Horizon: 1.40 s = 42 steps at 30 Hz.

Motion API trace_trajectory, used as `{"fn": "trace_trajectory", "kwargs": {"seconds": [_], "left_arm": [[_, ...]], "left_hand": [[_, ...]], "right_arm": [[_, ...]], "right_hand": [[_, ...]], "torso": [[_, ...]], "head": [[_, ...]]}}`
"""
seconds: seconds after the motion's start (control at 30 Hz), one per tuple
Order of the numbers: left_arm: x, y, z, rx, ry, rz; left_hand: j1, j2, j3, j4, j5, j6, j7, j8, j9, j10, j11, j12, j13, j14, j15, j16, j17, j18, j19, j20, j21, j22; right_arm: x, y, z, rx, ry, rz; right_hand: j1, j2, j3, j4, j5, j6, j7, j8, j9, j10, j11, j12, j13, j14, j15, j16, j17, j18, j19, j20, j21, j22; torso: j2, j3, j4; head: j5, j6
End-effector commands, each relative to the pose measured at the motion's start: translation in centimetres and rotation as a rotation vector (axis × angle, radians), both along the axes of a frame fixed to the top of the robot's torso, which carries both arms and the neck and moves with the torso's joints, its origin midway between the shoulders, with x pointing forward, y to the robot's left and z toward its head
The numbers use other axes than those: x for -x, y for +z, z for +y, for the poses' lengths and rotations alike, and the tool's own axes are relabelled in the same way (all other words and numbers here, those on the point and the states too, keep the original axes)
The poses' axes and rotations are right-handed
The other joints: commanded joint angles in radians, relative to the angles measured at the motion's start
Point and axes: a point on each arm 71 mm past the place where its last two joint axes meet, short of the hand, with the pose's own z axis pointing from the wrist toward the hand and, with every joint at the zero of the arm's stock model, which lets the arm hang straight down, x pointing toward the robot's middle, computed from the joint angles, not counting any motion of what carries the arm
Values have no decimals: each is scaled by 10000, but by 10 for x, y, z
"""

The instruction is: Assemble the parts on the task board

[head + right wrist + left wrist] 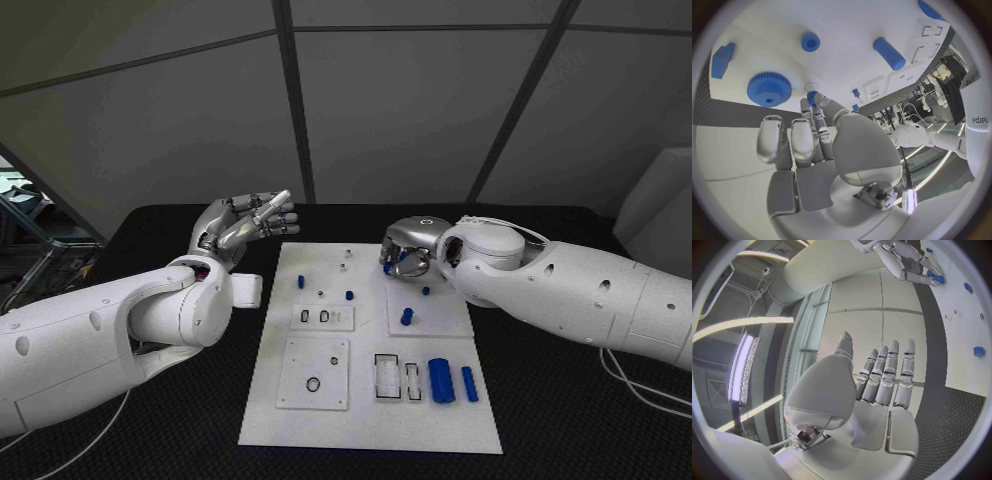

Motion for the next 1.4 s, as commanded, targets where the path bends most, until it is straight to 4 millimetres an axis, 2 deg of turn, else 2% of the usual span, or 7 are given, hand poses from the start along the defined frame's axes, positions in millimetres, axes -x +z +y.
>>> {"fn": "trace_trajectory", "kwargs": {"seconds": [0.03,0.4,0.43,0.7,0.93,1.13,1.4], "left_arm": [[0,2,0,-8,-91,-80],[-1,1,0,16,-88,-52],[-1,1,0,24,-103,-50],[0,2,-2,45,-152,-41],[-1,2,-3,56,-183,-40],[-1,2,-4,62,-198,-47],[-1,3,-5,71,-225,-57]], "left_hand": [[6,94,17,-65,-55,-80,269,-45,-9,-95,-4,-64,-3,8,52,-57,12,559,-73,2,0,-17],[6,94,17,-65,-55,-80,269,-45,-9,-95,-4,-64,-3,8,52,-57,12,559,-73,2,0,-17],[6,94,17,-65,-55,-80,269,-45,-9,-95,-4,-64,-3,8,52,-57,12,559,-73,2,0,-17],[6,94,17,-65,-55,-80,269,-45,-9,-95,-4,-64,-3,8,52,-57,12,559,-73,2,0,-17],[20,107,17,-83,-57,-78,267,-47,-8,-92,-6,-70,-2,18,50,-64,15,560,-73,2,3,-17],[20,107,17,-83,-57,-78,267,-47,-8,-92,-6,-70,-2,18,50,-64,15,560,-73,2,3,-17],[20,107,17,-83,-57,-78,267,-47,-8,-92,-6,-70,-2,18,50,-64,15,560,-73,2,3,-17]], "right_arm": [[2,8,0,-552,-1,-584],[-1,13,9,-978,-96,-1216],[-3,14,12,-1035,-113,-1293],[-12,14,29,-1272,-1,-1568],[-17,13,42,-1397,119,-1656],[-20,12,48,-1400,163,-1660],[-23,11,55,-1343,226,-1595]], "right_hand": [[-44,-98,100,16,54,74,38,-24,0,44,-3,18,2,202,-4,48,23,-172,68,-4,70,38],[-132,-197,221,86,71,117,46,-22,5,79,-3,28,8,211,-1,93,71,-191,132,5,118,138],[-152,-217,239,103,63,120,49,-24,5,79,-3,26,7,211,0,95,66,-192,138,6,123,147],[-250,-314,309,188,57,135,52,-34,5,76,2,18,4,207,5,111,66,-193,139,13,131,160],[-274,-347,362,224,96,133,70,-46,2,61,11,12,0,212,10,135,100,-204,176,16,153,212],[-286,-364,379,238,107,131,78,-50,1,56,16,10,-1,214,13,145,115,-205,181,18,157,218],[-295,-376,390,250,115,132,82,-52,1,53,19,10,-1,214,16,148,117,-206,183,19,159,222]], "torso": [[-23,-9,-12],[19,-2,5],[29,-10,12],[63,-9,33],[150,-24,103],[213,-40,132],[198,-26,129]], "head": [[-1,50],[74,200],[97,268],[128,232],[104,291],[99,315],[122,257]]}}
